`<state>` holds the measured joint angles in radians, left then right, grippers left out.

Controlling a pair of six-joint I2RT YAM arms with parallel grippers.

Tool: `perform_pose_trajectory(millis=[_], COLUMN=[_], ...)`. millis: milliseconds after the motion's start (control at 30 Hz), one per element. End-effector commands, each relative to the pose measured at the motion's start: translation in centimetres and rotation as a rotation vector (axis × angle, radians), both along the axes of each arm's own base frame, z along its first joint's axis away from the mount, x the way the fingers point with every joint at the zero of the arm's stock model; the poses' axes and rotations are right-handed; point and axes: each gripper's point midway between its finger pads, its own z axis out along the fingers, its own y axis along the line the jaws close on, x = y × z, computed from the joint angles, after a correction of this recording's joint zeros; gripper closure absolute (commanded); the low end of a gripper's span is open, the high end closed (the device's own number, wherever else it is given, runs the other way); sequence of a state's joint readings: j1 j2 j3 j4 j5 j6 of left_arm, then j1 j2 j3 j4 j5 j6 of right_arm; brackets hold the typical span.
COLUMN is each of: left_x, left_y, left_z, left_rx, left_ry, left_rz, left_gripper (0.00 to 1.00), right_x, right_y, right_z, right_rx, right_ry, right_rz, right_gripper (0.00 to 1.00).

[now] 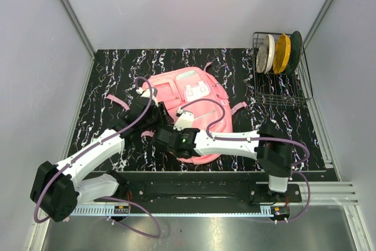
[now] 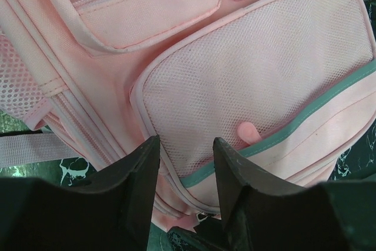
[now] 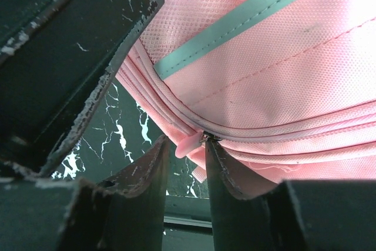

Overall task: Pack the student bag
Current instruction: Zip the student bag at the center of the board.

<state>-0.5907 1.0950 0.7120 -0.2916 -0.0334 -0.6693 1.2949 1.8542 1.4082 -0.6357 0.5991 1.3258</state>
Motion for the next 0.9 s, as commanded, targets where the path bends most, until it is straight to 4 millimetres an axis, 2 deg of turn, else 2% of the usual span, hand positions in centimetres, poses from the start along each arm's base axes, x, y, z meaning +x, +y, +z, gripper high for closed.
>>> perform_pose_trajectory(millis=[0,200,433,500,533,667,700,767,867], left_x=[0.5,0.3,0.3,0.3,0.4,0.3,0.4,0.4,0.5], left_y=[-0.5,-0.2,-0.1,-0.1,-0.1,-0.2,-0.2,-0.2,-0.3], left_z=[1.7,1.6,1.7,1.6,1.7,1.6,1.7,1.7,1.9], left_rx=[-0.041,-0.03,-0.033,-0.035,-0.037,-0.04,-0.041,-0.041,-0.046], left_ry=[-0.055,-0.053,-0.054,-0.053,-0.057,-0.054,-0.055,-0.055,-0.057], left_rz=[-0.012,-0.011,-0.009,-0.01,-0.01,-0.011,-0.013,-0.013,-0.015], left_gripper=[0.53,0.53,0.53,0.53,0.53,0.53,0.53,0.53,0.53], right_x=[1.3,1.8,1.8,1.8,1.8,1.7,1.9,1.8,1.9], right_y=[-0.4,-1.2,-1.6,-1.7,-1.9,-2.1,-2.3,-2.5,-2.7], right_z=[-0.8,-1.6,-2.7,-2.8,-3.0,-3.0,-2.9,-3.0,-3.1], right_rx=[0.004,0.038,0.02,0.018,0.014,0.013,0.012,0.017,0.01], right_ry=[-0.007,-0.015,-0.013,-0.016,-0.015,-0.015,-0.02,-0.02,-0.03], right_rz=[-0.067,-0.176,-0.201,-0.203,-0.206,-0.211,-0.217,-0.225,-0.224], right_gripper=[0.63,0.7,0.77,0.88,0.89,0.85,0.79,0.74,0.82])
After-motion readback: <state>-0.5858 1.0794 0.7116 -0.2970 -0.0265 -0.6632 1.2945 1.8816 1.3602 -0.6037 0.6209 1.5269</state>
